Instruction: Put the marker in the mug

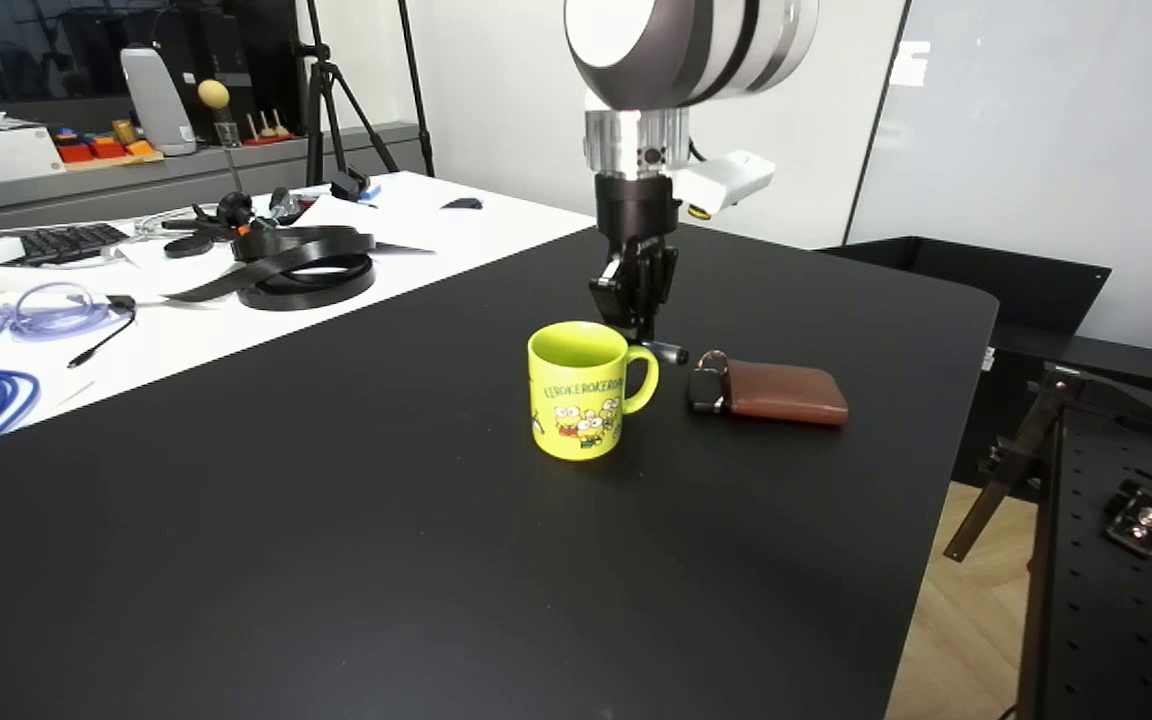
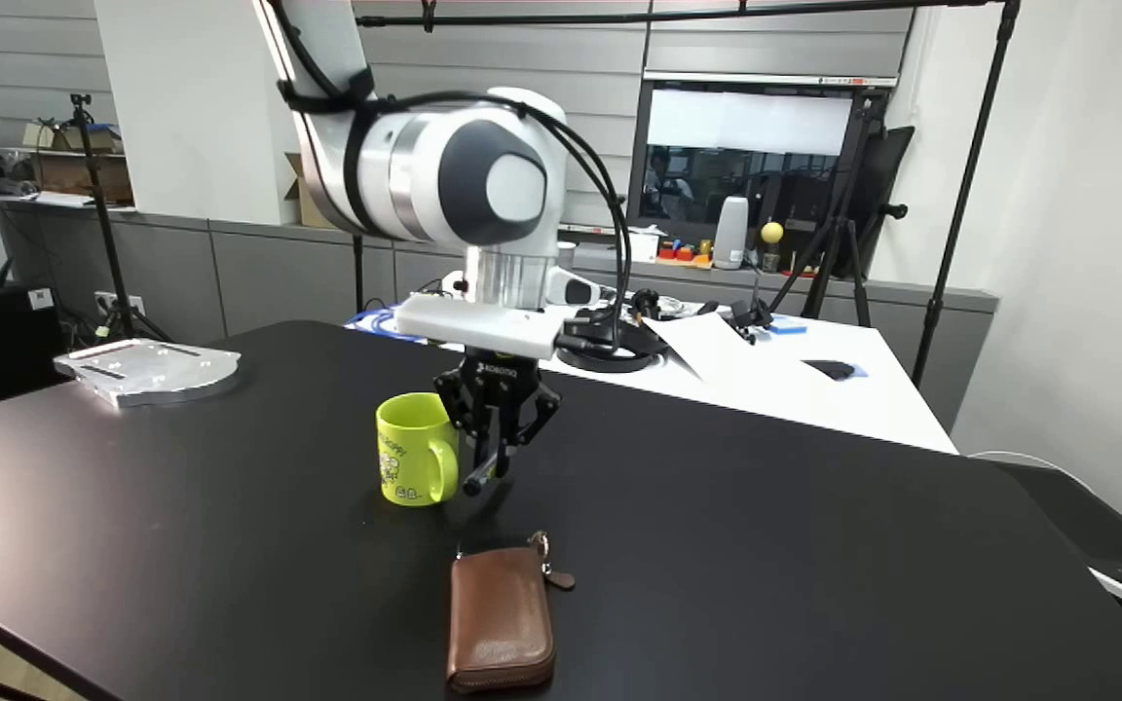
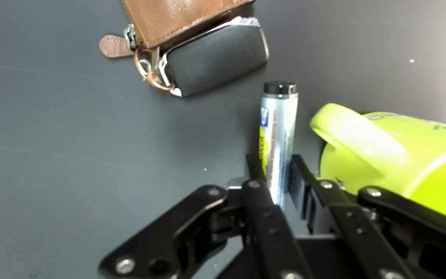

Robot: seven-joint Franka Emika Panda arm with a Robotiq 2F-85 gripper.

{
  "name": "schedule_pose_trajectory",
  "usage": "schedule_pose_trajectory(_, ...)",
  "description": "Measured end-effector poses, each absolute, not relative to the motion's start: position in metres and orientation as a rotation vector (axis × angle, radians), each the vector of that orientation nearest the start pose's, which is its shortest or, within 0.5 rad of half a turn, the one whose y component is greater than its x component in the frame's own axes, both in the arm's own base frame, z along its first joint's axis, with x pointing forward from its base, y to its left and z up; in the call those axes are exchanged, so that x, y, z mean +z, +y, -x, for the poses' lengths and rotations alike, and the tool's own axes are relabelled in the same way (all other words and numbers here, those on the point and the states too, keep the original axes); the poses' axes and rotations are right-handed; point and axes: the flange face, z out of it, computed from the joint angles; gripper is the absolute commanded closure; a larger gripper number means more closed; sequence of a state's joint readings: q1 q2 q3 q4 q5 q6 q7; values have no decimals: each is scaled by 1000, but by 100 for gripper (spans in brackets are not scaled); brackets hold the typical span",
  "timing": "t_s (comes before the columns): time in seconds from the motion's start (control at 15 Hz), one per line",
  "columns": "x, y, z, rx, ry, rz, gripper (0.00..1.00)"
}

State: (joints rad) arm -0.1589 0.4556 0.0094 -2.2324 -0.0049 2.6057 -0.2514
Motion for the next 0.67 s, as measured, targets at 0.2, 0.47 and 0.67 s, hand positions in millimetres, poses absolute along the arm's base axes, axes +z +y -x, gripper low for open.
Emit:
schedule_pose_trajectory(0.2,197,-59,-531,208,-174,3155,95)
schedule_pose_trajectory(0.47,244,-34,-531,302,-145,3216,95)
schedule_pose_trajectory(0.67,261,-21,-531,392,-172,3192,95)
